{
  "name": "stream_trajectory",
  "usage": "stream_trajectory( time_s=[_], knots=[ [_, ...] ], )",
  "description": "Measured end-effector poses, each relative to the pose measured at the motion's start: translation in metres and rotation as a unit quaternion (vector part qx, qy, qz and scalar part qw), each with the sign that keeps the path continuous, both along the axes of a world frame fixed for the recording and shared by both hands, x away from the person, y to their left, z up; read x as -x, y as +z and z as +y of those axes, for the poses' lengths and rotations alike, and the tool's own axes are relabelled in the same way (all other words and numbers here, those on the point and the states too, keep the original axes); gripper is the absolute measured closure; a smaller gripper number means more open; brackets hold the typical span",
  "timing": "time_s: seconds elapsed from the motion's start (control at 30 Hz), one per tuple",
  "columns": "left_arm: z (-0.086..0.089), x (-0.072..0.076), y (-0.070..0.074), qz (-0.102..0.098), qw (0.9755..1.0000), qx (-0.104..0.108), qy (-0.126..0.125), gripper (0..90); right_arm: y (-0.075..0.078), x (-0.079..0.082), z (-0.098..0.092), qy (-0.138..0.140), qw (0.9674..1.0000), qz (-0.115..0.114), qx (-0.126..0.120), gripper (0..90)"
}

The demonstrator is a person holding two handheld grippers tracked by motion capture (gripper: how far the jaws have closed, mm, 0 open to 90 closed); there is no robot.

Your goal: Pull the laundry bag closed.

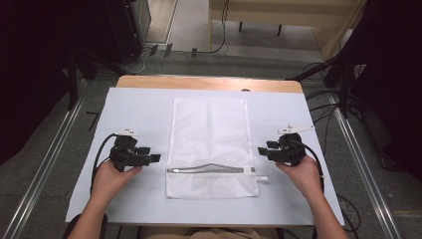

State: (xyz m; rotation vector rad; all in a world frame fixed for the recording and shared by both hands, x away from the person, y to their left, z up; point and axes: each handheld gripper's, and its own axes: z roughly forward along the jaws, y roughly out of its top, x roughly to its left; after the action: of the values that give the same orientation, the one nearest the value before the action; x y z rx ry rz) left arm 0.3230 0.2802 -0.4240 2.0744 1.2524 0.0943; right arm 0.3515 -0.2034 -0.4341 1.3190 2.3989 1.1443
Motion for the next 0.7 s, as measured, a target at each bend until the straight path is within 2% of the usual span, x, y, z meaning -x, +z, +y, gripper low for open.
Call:
stream_trajectory(
  time_s=[0.07,0.1,0.3,0.53,0.67,0.7],
  knots=[
    [0.000,0.000,0.000,-0.001,1.0000,-0.002,0.000,41.1,0.003,0.002,0.005,0.012,0.9999,-0.002,0.005,54.2],
    [0.000,0.001,0.000,-0.002,1.0000,0.000,0.000,41.2,0.006,0.004,0.011,0.028,0.9996,-0.003,0.007,55.7],
    [0.001,0.002,0.001,-0.003,1.0000,-0.002,0.000,41.5,0.011,0.008,0.020,0.048,0.9988,0.000,0.000,61.0],
    [0.001,0.006,0.002,-0.010,1.0000,-0.003,0.000,41.6,0.015,0.010,0.035,0.071,0.9974,-0.007,-0.003,61.5],
    [0.004,0.008,0.002,-0.012,0.9999,-0.011,0.003,41.7,0.016,0.010,0.040,0.075,0.9971,-0.006,-0.008,60.0],
    [0.005,0.008,0.002,-0.010,0.9999,-0.007,0.005,41.7,0.016,0.010,0.044,0.076,0.9970,-0.004,-0.011,59.7]
  ],
)
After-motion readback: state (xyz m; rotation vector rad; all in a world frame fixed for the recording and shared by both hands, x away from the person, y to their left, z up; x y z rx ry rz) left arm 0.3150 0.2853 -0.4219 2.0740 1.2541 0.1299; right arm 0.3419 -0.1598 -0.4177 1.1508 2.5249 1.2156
